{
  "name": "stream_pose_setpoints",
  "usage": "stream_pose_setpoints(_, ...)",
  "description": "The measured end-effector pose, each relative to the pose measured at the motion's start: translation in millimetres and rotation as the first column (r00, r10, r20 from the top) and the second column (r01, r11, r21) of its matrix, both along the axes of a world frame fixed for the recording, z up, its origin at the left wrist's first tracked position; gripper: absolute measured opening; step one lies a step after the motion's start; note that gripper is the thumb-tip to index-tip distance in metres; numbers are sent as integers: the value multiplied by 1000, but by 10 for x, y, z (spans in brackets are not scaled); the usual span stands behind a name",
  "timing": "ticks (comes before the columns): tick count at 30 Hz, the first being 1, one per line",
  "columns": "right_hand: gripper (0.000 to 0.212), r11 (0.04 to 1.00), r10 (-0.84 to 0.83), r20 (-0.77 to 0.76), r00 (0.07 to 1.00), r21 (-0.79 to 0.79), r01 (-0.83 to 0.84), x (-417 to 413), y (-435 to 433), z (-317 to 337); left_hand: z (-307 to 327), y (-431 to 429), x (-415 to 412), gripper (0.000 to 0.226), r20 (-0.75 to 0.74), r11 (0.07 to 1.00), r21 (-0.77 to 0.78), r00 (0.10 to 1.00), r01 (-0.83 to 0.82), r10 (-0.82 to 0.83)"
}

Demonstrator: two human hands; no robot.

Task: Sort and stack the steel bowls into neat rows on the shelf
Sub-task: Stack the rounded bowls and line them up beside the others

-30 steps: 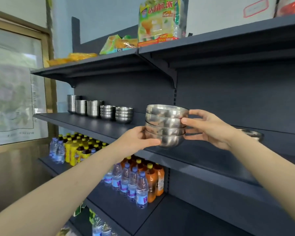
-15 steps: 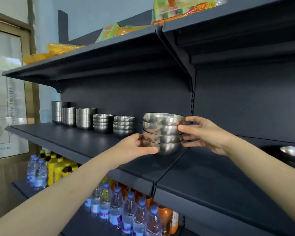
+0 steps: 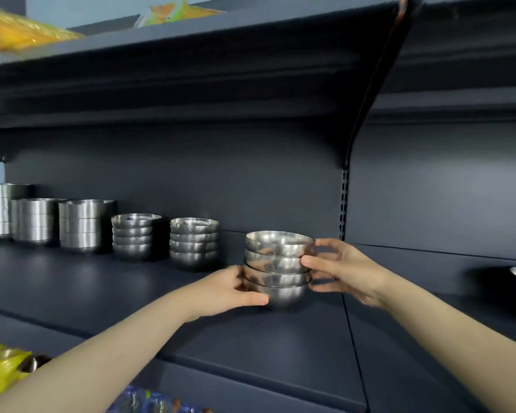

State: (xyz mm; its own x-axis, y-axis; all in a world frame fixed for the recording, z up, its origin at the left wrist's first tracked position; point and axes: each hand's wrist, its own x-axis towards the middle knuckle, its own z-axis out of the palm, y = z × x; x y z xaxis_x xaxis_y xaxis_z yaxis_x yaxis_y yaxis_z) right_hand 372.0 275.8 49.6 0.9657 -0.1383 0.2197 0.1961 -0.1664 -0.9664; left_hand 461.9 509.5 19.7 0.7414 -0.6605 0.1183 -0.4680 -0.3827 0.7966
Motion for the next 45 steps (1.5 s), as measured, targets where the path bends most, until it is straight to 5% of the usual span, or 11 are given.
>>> stream_pose_setpoints(11, 30, 982, -146, -36, 989, -125, 140, 588, 188, 58, -65, -65, 1000, 44, -8, 986, 27, 986, 165, -165)
stream_pose_setpoints(19, 39, 958, -240, -34, 970, -171, 231, 902, 188, 38, -198, -171, 1351, 38, 13, 985, -8, 985, 172, -172)
stream_pose_setpoints(25, 41, 958, -239, -26, 971, -170, 231, 986, 211, 8, -265, -246, 1458, 63, 65, 989, 9, 987, 147, -148)
stream_pose_setpoints(30, 44, 949, -249, -74, 966, -218, 228, 979, 219, 23, -257, -251, 1478, 121, 81, 993, 50, 990, 109, -113)
stream_pose_setpoints(32, 58, 927, -303, -104, 947, -263, 267, 933, 218, 30, -205, -215, 1440, 118, 83, 994, 79, 993, 72, -78)
stream_pose_setpoints(35, 73, 832, -405, -108, 908, -454, 317, 743, 220, 135, -52, -104, 1312, 65, 120, 977, 215, 992, -1, -25)
stream_pose_setpoints(37, 70, 716, -441, -117, 890, -643, 270, 530, 210, 299, 60, -18, 1195, 49, 197, 951, 308, 980, -27, -36)
stream_pose_setpoints(42, 69, 336, -561, -215, 799, -942, -17, -114, 143, 742, 457, 53, 624, 51, 271, 799, 601, 937, 15, -222)
stream_pose_setpoints(45, 68, 247, -623, -227, 749, -965, -88, -612, 69, 863, 702, -93, 185, 54, 332, 791, 609, 890, 51, -312)
